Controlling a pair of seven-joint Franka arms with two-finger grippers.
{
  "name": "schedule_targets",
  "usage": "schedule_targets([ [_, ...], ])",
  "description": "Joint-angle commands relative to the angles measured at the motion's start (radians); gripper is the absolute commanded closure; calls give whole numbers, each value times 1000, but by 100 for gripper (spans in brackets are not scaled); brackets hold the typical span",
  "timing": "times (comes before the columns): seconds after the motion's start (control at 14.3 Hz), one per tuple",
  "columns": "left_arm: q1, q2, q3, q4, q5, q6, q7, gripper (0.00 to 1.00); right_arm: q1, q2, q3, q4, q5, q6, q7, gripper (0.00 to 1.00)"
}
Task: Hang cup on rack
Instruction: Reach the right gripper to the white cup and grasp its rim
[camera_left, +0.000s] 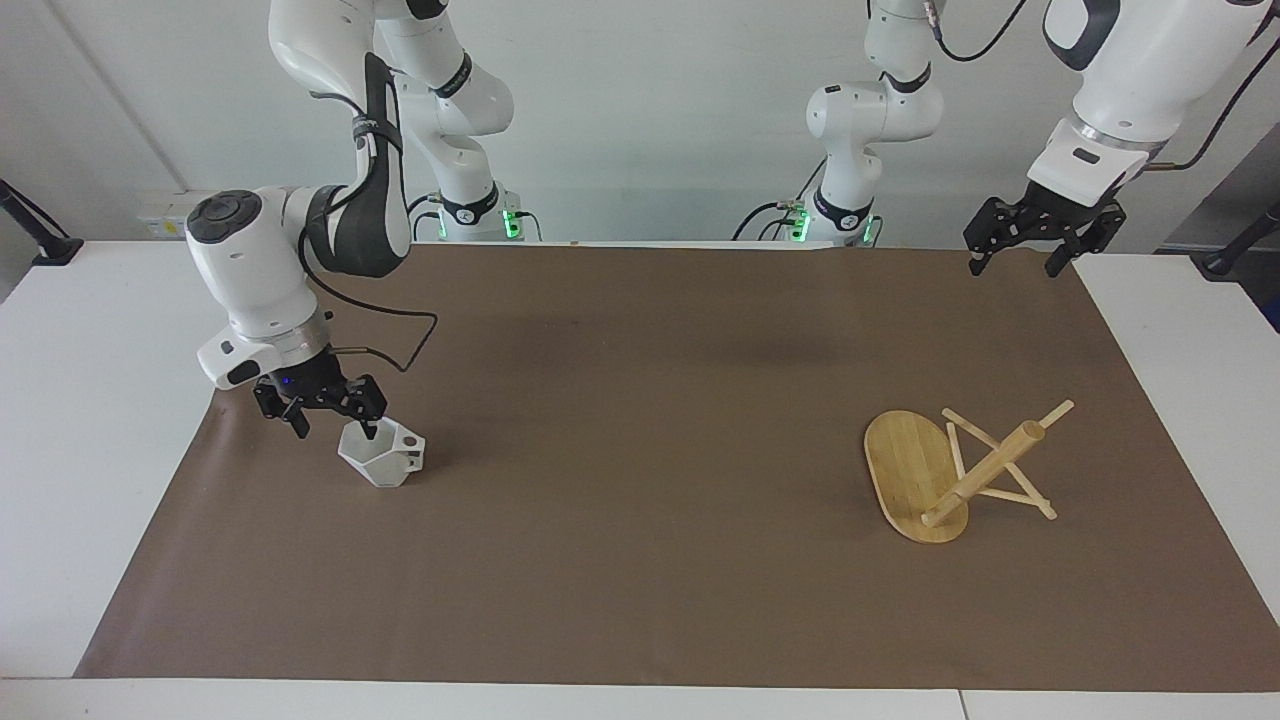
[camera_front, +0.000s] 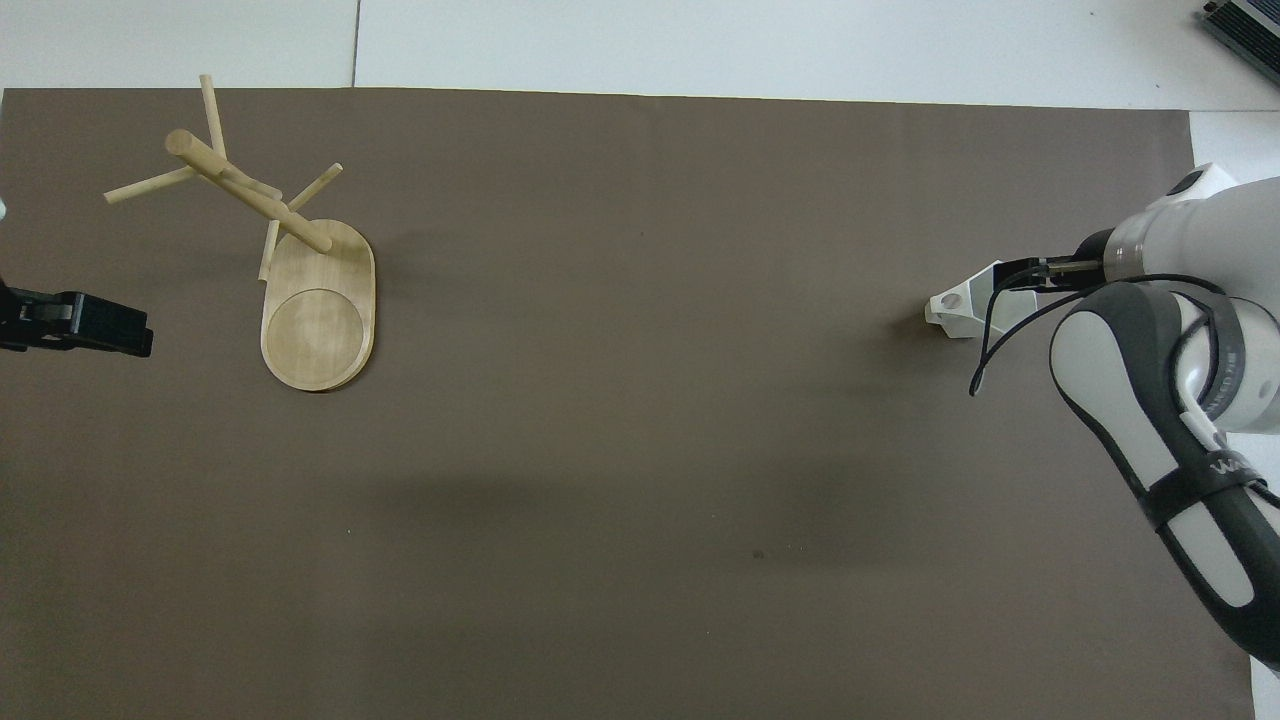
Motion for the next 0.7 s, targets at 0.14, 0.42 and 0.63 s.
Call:
schedule_targets([
  [0.14, 4, -13, 1, -8, -5, -14, 0, 0, -8, -2, 2, -70, -19, 85, -6, 0],
  [0.42, 4, -13, 1, -8, -5, -14, -1, 0, -8, -2, 2, -91, -17, 87, -6, 0],
  [0.63, 4, -13, 1, -8, -5, -13, -1, 0, -8, -4, 2, -95, -17, 84, -6, 0],
])
